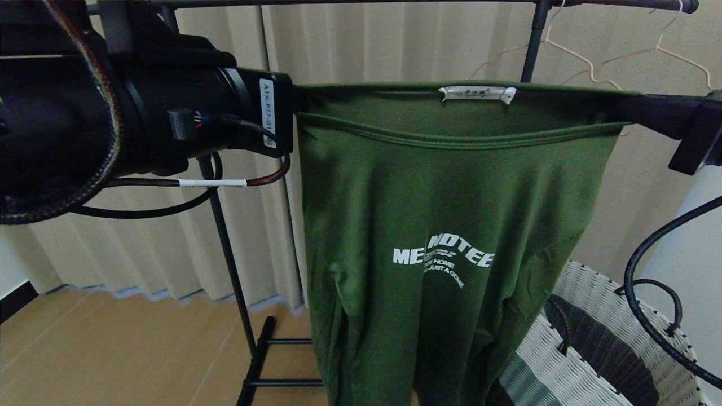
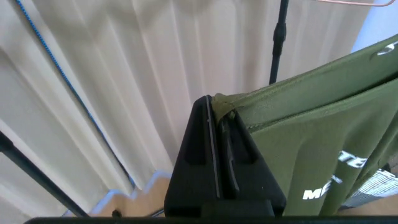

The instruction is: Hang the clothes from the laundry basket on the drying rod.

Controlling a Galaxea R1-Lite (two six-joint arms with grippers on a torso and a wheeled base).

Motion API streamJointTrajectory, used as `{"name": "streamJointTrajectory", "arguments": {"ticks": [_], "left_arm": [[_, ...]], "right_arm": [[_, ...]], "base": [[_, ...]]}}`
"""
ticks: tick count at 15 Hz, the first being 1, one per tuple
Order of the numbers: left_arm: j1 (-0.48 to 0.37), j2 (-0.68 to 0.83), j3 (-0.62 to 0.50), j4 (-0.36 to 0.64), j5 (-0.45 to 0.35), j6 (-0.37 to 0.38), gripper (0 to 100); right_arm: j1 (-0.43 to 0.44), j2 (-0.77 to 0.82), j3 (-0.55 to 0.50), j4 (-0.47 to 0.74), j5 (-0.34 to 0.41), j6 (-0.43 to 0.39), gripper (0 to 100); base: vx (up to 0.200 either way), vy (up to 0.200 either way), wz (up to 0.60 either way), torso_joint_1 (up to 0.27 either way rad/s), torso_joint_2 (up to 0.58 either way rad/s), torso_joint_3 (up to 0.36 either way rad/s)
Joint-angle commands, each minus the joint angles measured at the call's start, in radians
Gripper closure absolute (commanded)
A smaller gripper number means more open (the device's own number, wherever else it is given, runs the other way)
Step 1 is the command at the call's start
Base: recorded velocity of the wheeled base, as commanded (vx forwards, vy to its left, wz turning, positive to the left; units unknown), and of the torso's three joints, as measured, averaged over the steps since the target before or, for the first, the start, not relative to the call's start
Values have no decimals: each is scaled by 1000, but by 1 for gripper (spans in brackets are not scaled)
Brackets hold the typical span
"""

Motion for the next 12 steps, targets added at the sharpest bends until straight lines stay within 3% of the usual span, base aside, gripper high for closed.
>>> {"name": "streamJointTrajectory", "arguments": {"ticks": [1, 5, 6, 10, 12], "left_arm": [[-2, -4, -1, -1, 1, 0, 100], [-2, -3, 2, -35, 2, 17, 100], [-2, -4, 6, -35, 2, 20, 100], [-2, -10, 69, -36, 5, 19, 100], [1, -7, 117, -72, 28, 16, 100]], "right_arm": [[0, -5, -2, 1, 0, 0, 100], [0, -5, -3, 1, 0, 0, 100], [0, -6, 3, 1, 0, 0, 0], [5, -20, 57, -16, 5, 3, 0], [9, -57, 133, -21, 6, 9, 0]], "base": [[0, 0, 0, 0, 0, 0], [0, 0, 0, 0, 0, 0], [0, 0, 0, 0, 0, 0], [0, 0, 0, 0, 0, 0], [0, 0, 0, 0, 0, 0]]}}
